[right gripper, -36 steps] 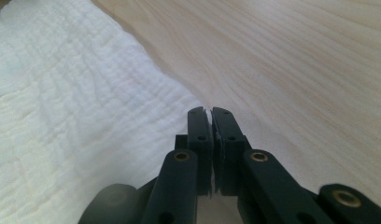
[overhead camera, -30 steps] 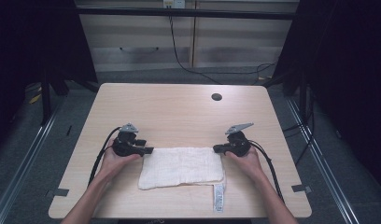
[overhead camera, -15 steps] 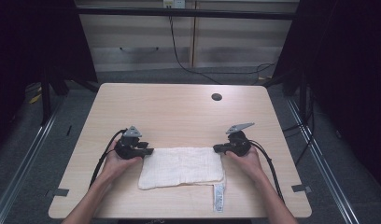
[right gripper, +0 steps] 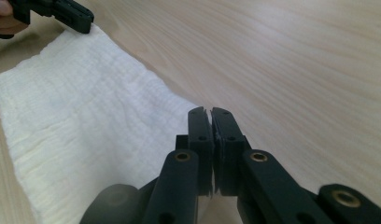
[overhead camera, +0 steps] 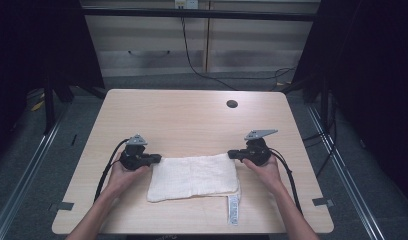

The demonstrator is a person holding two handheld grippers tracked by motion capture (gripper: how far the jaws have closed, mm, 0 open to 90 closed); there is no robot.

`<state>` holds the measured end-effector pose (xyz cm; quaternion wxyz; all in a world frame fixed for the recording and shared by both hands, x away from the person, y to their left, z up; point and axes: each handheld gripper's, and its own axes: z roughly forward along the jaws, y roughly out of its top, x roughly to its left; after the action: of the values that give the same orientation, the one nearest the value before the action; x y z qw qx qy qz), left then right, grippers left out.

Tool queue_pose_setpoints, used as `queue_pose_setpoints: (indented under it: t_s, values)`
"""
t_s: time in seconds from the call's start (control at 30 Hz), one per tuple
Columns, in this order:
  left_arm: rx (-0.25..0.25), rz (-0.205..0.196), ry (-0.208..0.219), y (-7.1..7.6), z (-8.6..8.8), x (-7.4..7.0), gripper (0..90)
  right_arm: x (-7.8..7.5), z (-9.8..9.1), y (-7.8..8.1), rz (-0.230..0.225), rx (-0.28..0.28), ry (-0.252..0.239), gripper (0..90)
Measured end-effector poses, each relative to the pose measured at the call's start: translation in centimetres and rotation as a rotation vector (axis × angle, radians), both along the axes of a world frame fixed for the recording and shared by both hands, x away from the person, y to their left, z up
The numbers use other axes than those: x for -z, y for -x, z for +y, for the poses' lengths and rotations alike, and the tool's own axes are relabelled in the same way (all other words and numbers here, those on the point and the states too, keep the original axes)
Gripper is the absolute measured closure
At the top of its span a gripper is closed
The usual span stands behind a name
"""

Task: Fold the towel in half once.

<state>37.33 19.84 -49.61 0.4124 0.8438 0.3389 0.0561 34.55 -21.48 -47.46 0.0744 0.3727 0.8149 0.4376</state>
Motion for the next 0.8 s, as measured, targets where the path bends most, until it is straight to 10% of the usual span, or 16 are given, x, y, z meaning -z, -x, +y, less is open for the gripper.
queue_pose_setpoints:
  t_s: [0.27,0.53,0.8]
  values:
    - [-0.013,-0.011,0.017,0.1,0.3,-0.4,86.4,-1.6,0.7,1.1,-0.055,-0.048,-0.004,87.3]
    - [-0.061,-0.057,0.169,-0.2,1.2,-3.2,86.6,-3.1,-0.1,0.4,-0.095,-0.025,-0.036,87.4]
    - [-0.082,-0.054,0.132,-0.3,1.7,-2.4,86.7,-2.6,0.0,-0.2,-0.106,-0.016,-0.015,87.4]
